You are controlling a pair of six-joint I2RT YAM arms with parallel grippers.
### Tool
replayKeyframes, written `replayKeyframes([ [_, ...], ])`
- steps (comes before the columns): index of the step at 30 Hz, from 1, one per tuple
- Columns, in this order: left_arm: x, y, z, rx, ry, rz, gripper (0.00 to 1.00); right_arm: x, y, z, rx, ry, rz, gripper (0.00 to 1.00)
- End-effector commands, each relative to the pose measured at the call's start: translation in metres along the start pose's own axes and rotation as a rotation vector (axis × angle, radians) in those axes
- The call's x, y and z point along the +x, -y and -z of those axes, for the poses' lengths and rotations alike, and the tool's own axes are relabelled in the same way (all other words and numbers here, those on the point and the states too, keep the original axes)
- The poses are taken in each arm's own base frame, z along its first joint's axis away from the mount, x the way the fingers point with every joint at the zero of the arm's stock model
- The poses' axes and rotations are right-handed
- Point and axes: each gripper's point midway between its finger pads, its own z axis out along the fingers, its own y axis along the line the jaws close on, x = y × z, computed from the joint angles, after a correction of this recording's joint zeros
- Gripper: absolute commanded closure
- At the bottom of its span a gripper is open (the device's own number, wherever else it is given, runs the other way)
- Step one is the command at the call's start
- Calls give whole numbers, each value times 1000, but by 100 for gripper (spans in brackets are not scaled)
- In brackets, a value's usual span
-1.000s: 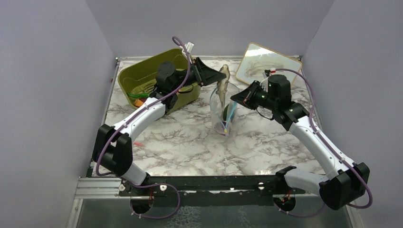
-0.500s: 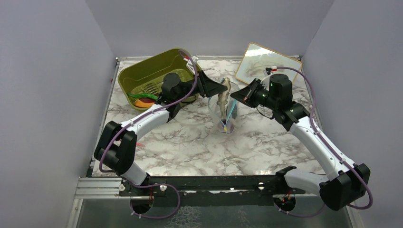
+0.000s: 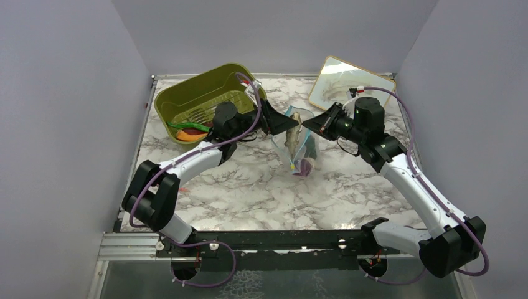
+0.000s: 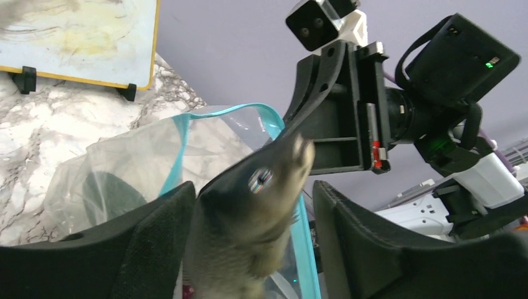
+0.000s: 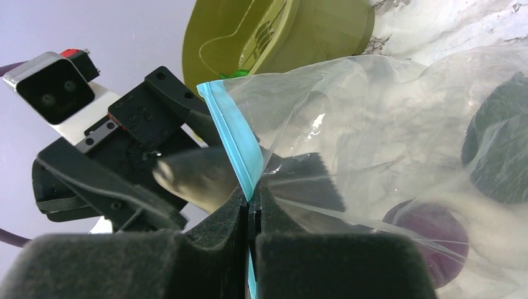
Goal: Place the food in the zip-top bag and seal the zipper
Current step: Place the fake fish in the zipper food storage bag.
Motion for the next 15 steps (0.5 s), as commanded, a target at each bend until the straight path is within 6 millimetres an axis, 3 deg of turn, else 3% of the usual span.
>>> replayKeyframes([
  [1,-21,29,4,42,42,-115,24,-8,-13,5,-64,43,29,99],
  [8,-29,12,19,-131,18,-229,20,-7,-11,5,-56,39,22,99],
  [15,-31,-36,50,-487,-86,-354,26,-12,-12,7,-56,65,26,99],
])
